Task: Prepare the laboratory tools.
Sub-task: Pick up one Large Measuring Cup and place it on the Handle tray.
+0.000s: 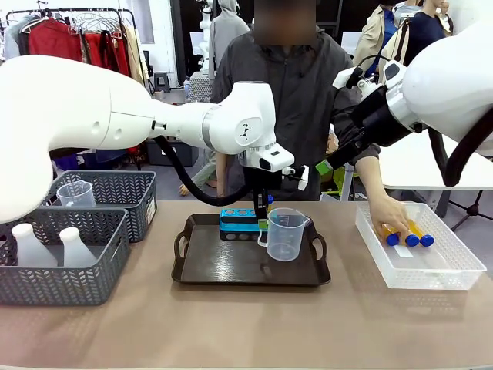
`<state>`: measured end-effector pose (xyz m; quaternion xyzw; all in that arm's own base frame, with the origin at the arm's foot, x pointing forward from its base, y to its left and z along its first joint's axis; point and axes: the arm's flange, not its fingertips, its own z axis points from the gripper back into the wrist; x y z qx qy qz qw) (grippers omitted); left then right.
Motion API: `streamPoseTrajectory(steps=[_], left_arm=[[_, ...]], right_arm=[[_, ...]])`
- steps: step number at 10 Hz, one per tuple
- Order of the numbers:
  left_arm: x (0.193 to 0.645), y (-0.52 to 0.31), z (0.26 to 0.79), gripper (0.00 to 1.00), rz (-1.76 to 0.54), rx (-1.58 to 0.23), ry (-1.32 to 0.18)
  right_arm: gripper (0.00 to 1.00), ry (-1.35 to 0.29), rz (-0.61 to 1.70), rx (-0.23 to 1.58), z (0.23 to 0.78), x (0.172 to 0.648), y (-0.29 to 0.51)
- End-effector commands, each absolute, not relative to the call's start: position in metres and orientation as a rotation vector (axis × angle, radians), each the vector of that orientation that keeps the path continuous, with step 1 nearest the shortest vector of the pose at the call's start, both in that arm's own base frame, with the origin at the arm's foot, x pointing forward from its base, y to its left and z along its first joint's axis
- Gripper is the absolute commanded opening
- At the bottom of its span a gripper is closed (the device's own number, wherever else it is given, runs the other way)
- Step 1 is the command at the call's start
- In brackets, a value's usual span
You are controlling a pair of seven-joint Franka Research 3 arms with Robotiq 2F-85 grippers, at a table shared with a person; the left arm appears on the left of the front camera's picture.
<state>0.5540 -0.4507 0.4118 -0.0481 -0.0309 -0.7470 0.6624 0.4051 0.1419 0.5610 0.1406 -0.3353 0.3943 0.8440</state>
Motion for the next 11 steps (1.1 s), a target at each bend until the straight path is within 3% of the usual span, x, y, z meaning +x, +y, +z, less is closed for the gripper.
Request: streamPoseTrajectory(steps=[1,2,7,11], left_arm=[[0.555,-0.448,0.409,0.00,-1.711,-0.100,-0.047],[0.554,-0.447,0.408,0.08,-1.714,-0.108,-0.044],[0.546,-0.439,0.412,1.00,-1.701,-0.114,-0.043],[0.526,-0.423,0.436,1.00,-1.684,-0.100,-0.106]], right_arm=[[1.00,-0.707,0.836,0.310,0.562,0.404,0.142],[1.00,-0.707,0.836,0.310,0.562,0.404,0.142],[1.00,-0.707,0.836,0.310,0.562,0.404,0.142],[1.00,-0.707,0.836,0.310,0.562,0.404,0.142]])
